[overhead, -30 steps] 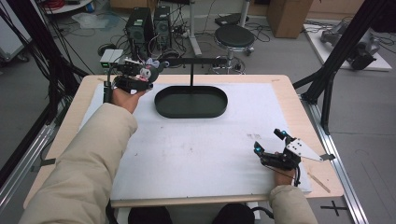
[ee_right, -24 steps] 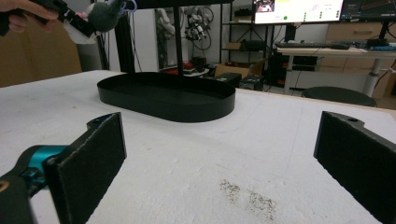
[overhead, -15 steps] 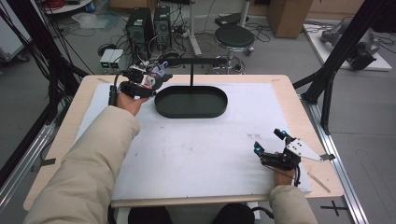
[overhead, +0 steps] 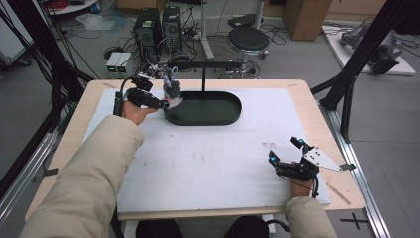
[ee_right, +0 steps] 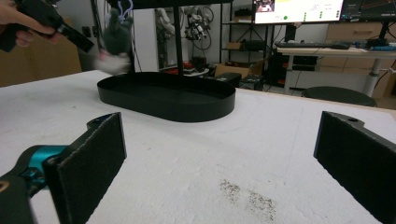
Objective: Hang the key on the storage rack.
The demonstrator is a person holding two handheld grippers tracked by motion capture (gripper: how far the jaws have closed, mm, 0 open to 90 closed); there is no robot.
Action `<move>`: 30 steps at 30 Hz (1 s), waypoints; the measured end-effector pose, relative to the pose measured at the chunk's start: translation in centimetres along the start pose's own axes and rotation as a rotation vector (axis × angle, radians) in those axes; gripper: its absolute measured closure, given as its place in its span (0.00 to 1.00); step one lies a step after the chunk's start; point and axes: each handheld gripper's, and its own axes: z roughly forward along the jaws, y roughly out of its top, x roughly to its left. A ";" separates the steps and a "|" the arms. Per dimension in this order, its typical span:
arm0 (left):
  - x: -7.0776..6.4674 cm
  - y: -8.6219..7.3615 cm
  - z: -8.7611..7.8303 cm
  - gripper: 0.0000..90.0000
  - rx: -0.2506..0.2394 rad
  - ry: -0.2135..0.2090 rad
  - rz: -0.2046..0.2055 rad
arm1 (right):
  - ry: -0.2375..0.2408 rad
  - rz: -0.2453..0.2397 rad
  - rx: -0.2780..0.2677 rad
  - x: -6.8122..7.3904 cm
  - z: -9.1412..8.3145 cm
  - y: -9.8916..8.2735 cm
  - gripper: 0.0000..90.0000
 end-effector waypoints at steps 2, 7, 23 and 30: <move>-0.4 -0.6 -1.1 0.10 -0.081 -0.013 0.025 | 0.001 -0.002 -0.001 -0.1 0.0 0.0 0.02; -0.5 -2.4 -4.6 0.02 -0.237 -0.118 0.097 | 0.001 -0.004 0.002 -0.1 0.0 0.0 0.02; -1.2 -14.1 -11.0 0.02 -0.534 -0.158 0.141 | 0.004 -0.011 -0.003 0.0 0.0 0.0 0.02; -2.3 -18.6 -11.4 0.02 -0.639 -0.125 0.103 | 0.002 -0.012 -0.006 0.1 0.0 0.0 0.02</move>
